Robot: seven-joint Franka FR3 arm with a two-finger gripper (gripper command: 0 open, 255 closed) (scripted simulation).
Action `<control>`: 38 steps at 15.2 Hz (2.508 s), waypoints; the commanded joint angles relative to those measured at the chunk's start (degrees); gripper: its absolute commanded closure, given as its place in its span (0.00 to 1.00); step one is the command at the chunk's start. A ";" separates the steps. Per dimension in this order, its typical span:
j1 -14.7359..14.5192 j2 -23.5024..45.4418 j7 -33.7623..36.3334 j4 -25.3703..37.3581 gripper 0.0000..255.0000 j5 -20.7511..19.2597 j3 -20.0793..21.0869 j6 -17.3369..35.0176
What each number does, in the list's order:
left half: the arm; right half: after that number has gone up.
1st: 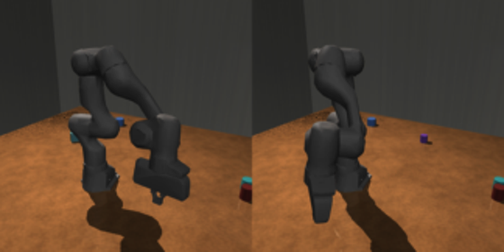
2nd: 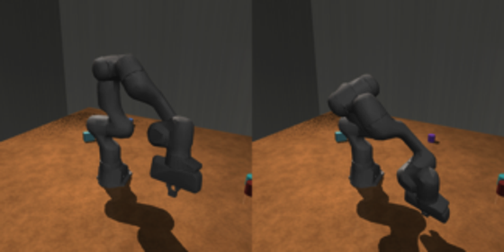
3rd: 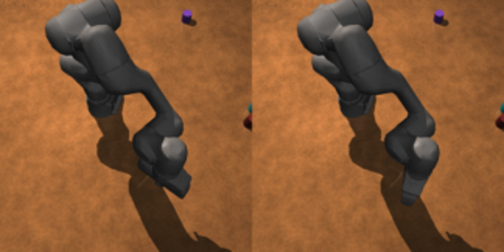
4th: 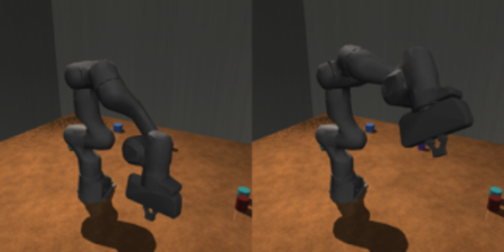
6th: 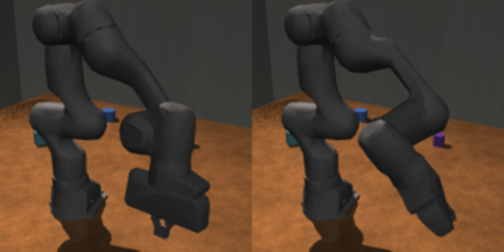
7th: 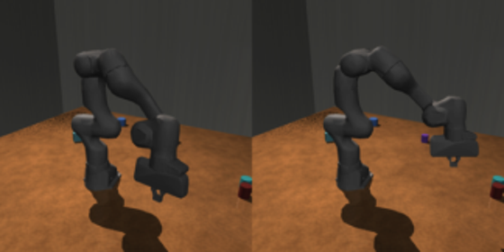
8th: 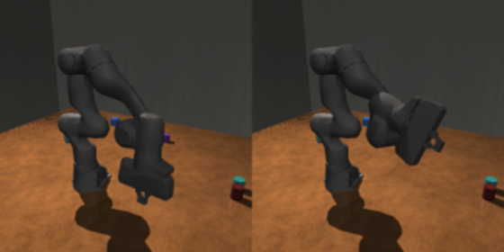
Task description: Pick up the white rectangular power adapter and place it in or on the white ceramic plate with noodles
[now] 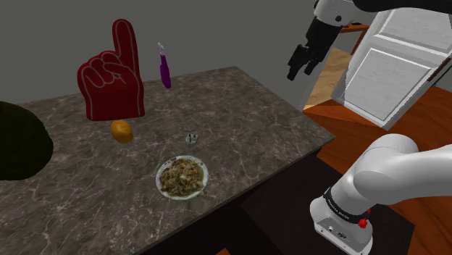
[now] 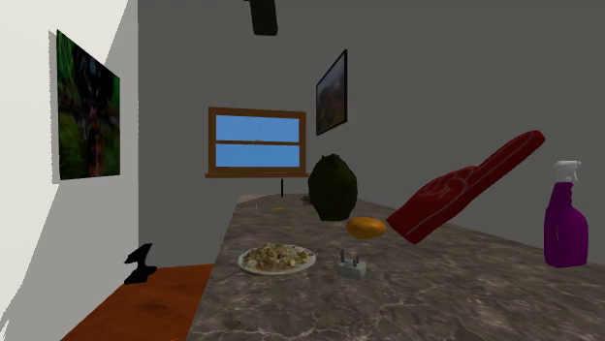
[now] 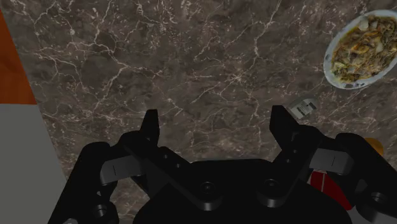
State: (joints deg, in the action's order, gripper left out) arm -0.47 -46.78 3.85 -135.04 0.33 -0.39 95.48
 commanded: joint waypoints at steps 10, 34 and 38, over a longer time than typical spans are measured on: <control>-1.98 12.59 7.25 -2.19 0.00 2.93 6.94 13.22; -7.17 63.24 30.77 21.11 0.00 -8.50 18.18 34.39; -8.84 69.10 32.82 25.49 0.00 -10.45 17.62 35.08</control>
State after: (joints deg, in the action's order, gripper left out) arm -9.07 21.28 36.35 -110.21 -9.75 17.38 130.26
